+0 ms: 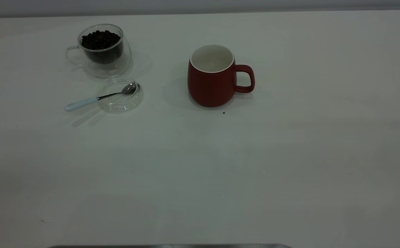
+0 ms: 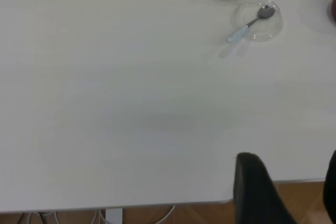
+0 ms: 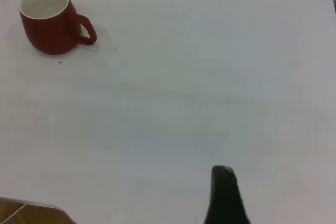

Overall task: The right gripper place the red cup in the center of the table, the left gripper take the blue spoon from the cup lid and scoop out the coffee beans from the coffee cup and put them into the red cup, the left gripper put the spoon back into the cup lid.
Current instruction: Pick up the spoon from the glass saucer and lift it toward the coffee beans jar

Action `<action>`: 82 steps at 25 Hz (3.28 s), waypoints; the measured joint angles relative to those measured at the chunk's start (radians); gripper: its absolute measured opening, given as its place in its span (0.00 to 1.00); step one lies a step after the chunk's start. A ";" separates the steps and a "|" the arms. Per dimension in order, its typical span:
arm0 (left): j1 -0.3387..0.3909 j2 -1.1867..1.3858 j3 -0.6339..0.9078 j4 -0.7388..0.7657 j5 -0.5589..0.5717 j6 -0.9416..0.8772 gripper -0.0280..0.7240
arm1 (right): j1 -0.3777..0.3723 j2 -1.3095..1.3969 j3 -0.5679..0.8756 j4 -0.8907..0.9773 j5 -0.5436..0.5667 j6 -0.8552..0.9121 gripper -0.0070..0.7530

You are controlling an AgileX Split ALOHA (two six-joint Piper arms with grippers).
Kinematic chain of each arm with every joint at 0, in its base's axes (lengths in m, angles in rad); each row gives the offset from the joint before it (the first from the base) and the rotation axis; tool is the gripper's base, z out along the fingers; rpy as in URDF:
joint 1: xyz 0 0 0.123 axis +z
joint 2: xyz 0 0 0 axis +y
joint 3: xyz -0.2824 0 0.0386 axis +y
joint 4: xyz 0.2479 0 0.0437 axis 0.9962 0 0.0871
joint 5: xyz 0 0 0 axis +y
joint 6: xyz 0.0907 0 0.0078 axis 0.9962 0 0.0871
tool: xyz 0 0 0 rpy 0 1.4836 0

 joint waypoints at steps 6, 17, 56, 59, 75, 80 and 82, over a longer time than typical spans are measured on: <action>0.000 0.000 0.000 0.000 0.000 0.000 0.54 | 0.000 0.000 0.000 0.000 0.000 0.000 0.73; 0.000 0.000 0.000 0.000 0.000 0.000 0.54 | 0.000 0.000 0.000 0.000 0.000 0.000 0.73; 0.043 1.120 -0.147 -0.207 -0.571 0.010 0.63 | 0.000 0.000 0.000 0.000 0.000 0.000 0.73; 0.120 1.212 -0.222 -0.187 -0.570 0.011 0.63 | 0.000 0.000 0.000 0.000 0.000 0.000 0.73; 0.228 1.726 -0.291 -0.281 -0.748 0.028 0.63 | 0.000 0.000 0.000 0.000 0.000 0.000 0.73; 0.228 1.776 -0.291 -0.280 -0.850 0.039 0.63 | 0.000 0.000 0.000 0.000 0.000 0.000 0.73; 0.228 1.777 -0.291 -0.280 -0.887 0.041 0.63 | 0.000 0.000 0.000 0.000 0.000 0.000 0.73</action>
